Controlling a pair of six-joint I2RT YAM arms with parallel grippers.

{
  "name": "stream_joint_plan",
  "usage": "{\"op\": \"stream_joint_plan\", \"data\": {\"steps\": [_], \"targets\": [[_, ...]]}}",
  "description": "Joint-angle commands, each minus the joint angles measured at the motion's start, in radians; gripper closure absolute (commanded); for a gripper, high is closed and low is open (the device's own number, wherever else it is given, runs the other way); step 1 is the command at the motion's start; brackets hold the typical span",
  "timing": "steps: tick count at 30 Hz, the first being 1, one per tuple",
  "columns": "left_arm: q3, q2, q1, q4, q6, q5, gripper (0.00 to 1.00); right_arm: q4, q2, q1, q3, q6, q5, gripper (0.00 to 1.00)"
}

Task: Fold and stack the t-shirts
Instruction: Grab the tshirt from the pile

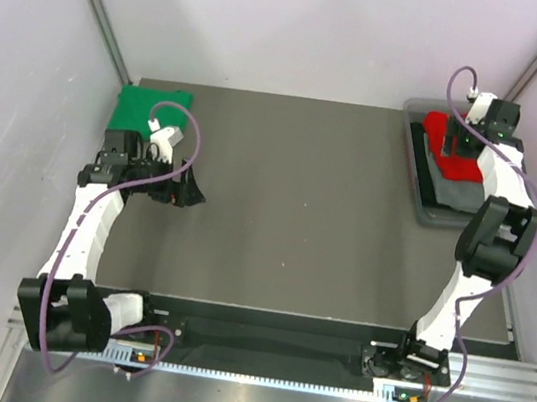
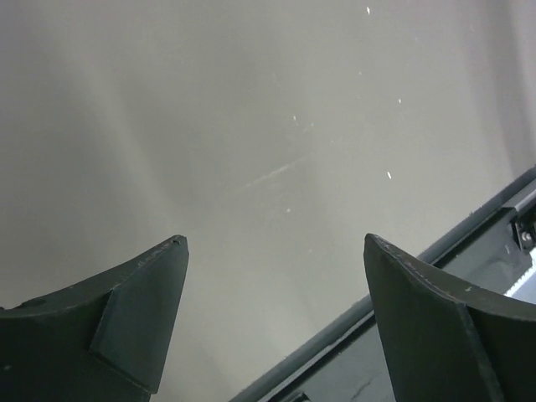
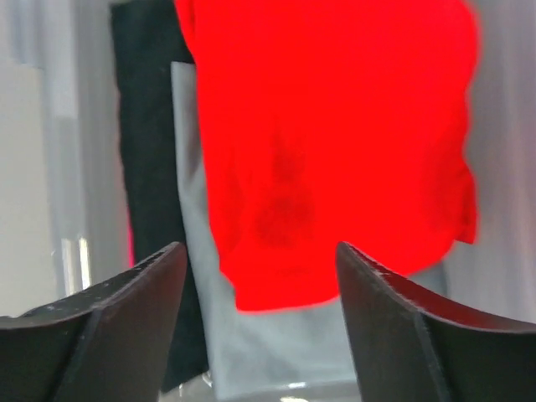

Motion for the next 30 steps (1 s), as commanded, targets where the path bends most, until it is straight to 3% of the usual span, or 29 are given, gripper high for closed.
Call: {"op": "stream_joint_plan", "data": {"steps": [1, 11, 14, 16, 17, 19, 22, 26, 29, 30], "targets": [[0.07, -0.027, 0.004, 0.017, 0.046, -0.002, 0.11, -0.056, 0.07, -0.005, 0.114, -0.003, -0.014, 0.29], [-0.028, -0.124, 0.004, 0.069, 0.064, -0.087, 0.15, -0.065, 0.174, -0.005, 0.123, -0.011, -0.017, 0.5], [-0.028, -0.135, 0.004, 0.071, 0.063, -0.094, 0.16, -0.056, 0.165, -0.006, 0.106, -0.016, 0.0, 0.77], [-0.026, -0.141, 0.002, 0.072, 0.057, -0.102, 0.16, -0.039, 0.145, -0.006, 0.079, -0.017, 0.017, 0.83], [-0.026, -0.144, 0.002, 0.074, 0.055, -0.102, 0.16, -0.023, 0.112, -0.006, 0.05, -0.02, 0.02, 0.93], [-0.025, -0.152, 0.004, 0.074, 0.052, -0.106, 0.17, -0.004, 0.063, -0.006, 0.018, -0.032, 0.029, 1.0], [-0.022, -0.172, 0.004, 0.075, 0.046, -0.125, 0.18, 0.039, -0.091, 0.001, -0.065, -0.086, 0.034, 1.0], [-0.03, -0.198, 0.002, 0.063, 0.064, -0.154, 0.13, 0.161, -0.424, 0.078, -0.243, -0.242, 0.107, 1.0], [-0.033, -0.227, 0.004, 0.045, 0.055, -0.185, 0.05, 0.194, -0.62, 0.207, -0.327, -0.396, 0.178, 1.0], [-0.031, -0.237, 0.005, 0.033, 0.058, -0.179, 0.06, 0.186, -0.658, 0.31, -0.337, -0.431, 0.196, 1.0]]}}
